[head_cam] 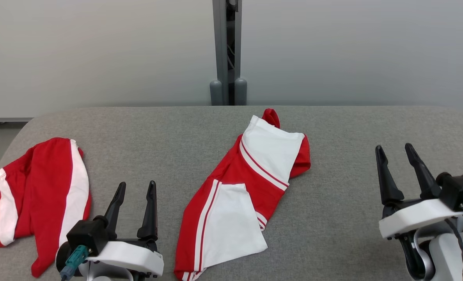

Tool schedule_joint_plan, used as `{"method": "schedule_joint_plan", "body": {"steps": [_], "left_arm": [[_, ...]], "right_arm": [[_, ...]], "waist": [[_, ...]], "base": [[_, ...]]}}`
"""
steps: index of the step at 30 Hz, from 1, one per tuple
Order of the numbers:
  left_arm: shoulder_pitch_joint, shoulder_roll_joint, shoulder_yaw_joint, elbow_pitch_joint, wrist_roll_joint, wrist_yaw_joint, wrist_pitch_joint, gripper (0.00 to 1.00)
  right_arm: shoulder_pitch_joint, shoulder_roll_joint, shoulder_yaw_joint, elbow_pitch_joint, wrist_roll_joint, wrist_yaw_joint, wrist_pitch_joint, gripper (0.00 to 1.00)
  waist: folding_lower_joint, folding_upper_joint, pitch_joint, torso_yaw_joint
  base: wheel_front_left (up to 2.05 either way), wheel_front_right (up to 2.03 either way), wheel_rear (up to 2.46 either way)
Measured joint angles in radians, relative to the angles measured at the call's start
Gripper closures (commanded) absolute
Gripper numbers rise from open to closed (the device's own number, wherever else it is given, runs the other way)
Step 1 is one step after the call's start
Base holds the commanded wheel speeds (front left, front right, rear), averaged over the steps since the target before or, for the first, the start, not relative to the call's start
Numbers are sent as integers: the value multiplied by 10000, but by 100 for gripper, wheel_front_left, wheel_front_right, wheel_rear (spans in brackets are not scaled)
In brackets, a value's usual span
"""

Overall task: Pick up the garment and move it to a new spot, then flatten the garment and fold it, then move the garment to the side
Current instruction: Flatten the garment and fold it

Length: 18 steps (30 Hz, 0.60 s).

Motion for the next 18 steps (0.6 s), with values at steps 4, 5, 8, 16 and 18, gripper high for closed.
{"method": "schedule_joint_plan", "body": {"steps": [4, 5, 8, 16, 18], "left_arm": [[0, 0, 42, 21, 27, -38, 0, 0], [0, -2, 54, 21, 36, -40, 0, 0], [0, -2, 50, 35, 69, -77, 0, 0], [-480, -17, -456, 633, 642, -761, 0, 0], [-883, 4, -761, 1114, 782, -1005, -2, 0]], "right_arm": [[763, 522, -596, -380, -374, 0, 0, 0], [828, 596, -640, -439, -443, 0, 0, 0], [886, 708, -702, -535, -502, 0, 0, 0], [1013, 924, -930, -702, -608, 0, 0, 0], [1027, 957, -951, -694, -619, 0, 0, 0]], "waist": [[0, 0, 69, -320], [0, 0, 83, -380], [0, 0, 116, -480], [0, 0, 435, -751], [0, 0, 535, -801]], "base": [[0, 0, 0], [0, 0, 0], [0, 0, 0], [0, 0, 0], [0, 0, 0]]}}
